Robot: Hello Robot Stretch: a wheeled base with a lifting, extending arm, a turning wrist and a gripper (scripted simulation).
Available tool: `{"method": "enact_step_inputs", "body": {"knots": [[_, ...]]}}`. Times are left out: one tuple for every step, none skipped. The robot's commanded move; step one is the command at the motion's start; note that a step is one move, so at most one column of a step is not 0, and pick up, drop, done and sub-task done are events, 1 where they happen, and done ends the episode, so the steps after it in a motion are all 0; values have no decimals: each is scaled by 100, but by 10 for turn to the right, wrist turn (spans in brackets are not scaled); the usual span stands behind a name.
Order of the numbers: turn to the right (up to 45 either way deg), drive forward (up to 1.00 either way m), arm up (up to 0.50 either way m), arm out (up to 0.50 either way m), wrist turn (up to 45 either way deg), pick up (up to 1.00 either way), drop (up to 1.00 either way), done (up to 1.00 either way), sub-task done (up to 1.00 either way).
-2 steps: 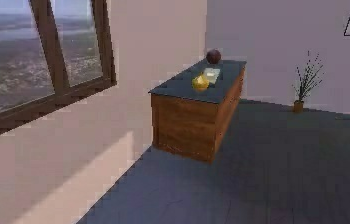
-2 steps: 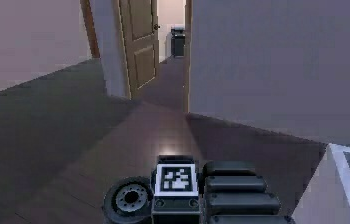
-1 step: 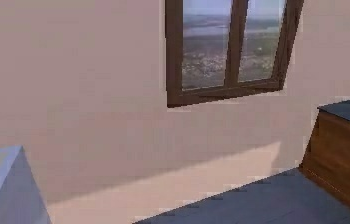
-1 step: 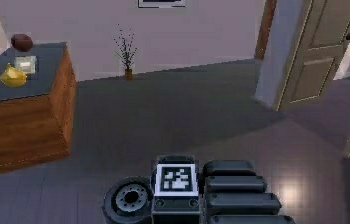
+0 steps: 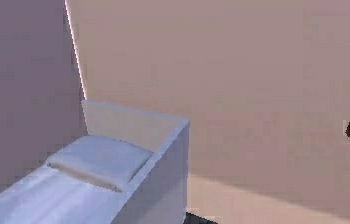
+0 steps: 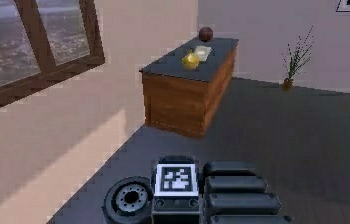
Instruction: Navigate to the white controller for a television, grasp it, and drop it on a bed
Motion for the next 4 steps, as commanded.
{"method": "enact_step_inputs", "body": {"knots": [[-360,0,0,0,0,0,0,0,0],[450,0,0,0,0,0,0,0,0],[450,0,0,0,0,0,0,0,0],[420,0,0,0,0,0,0,0,0]]}}
